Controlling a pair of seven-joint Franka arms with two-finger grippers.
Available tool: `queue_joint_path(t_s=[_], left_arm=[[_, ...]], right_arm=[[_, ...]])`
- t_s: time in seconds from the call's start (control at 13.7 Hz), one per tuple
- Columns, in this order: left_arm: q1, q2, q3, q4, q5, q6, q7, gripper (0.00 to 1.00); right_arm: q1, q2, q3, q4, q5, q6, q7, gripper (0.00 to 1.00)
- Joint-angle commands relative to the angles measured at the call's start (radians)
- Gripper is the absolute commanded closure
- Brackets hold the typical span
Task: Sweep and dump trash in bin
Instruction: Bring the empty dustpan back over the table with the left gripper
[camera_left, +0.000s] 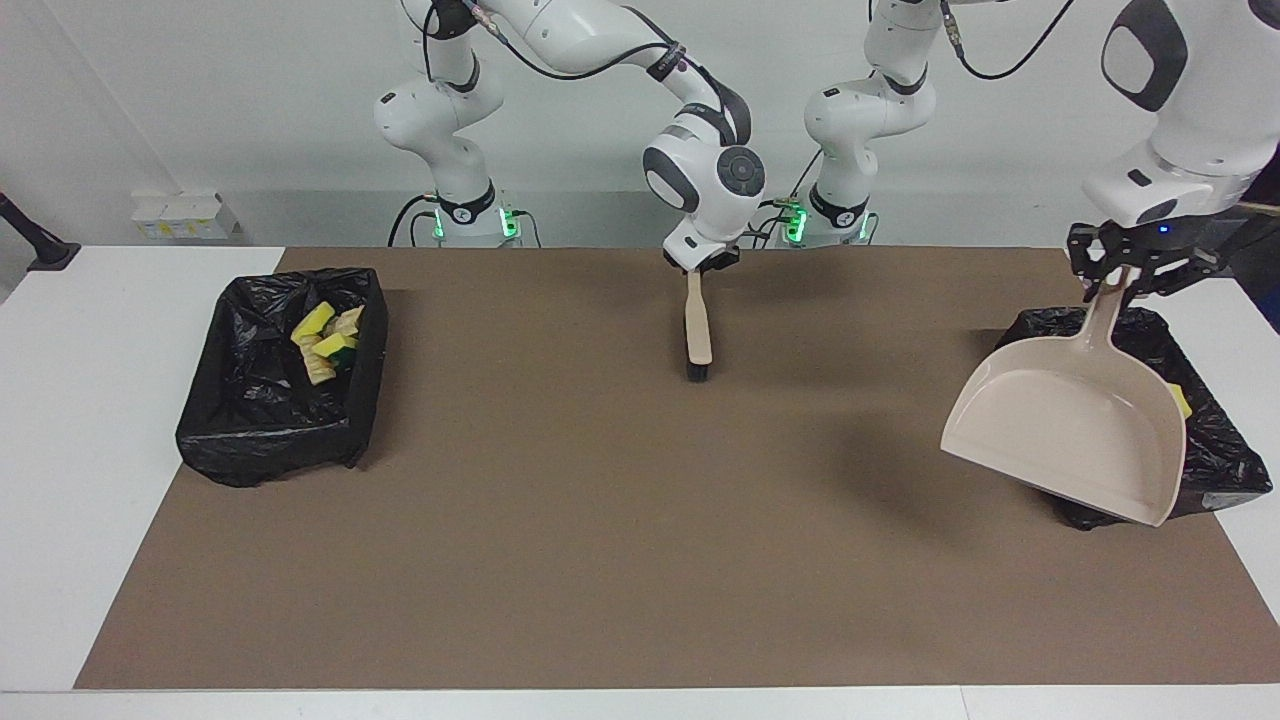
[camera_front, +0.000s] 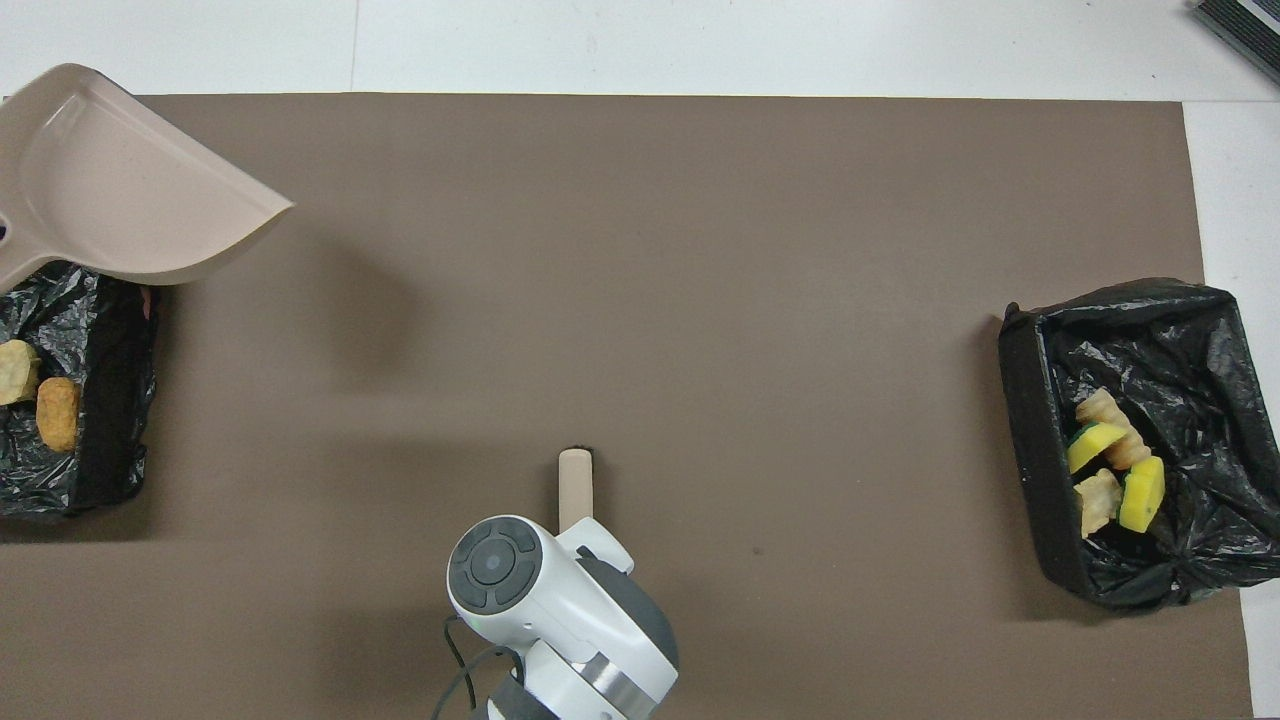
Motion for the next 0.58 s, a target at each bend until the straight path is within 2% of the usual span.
queue_joint_path(t_s=[0.0,0.07,0.29,0.51], left_arm=[[-0.083,-0.026,0.02,-0.047,-0.101,0.012,-0.295,1.0],[-0.121,-0.017,0.02,-0.046,-0.15,0.029,-0.422,1.0],[-0.238,0.016,0.02,-0.054,-0.238,0.115,-0.614,1.0],[-0.36,0.065,0.02,-0.083,-0.273,0.236,-0.692,1.0]], right_arm=[[-0.005,-0.054,0.004,-0.085,0.02,0.052,-0.056,1.0],[-0.006,-0.051,0.004,-0.086,0.022,0.065,-0.056,1.0],[-0.021,-0.045,0.002,-0.079,0.052,0.069,-0.09,0.48],[-0.08,-0.063,0.001,-0.05,0.054,0.06,-0.104,0.27]])
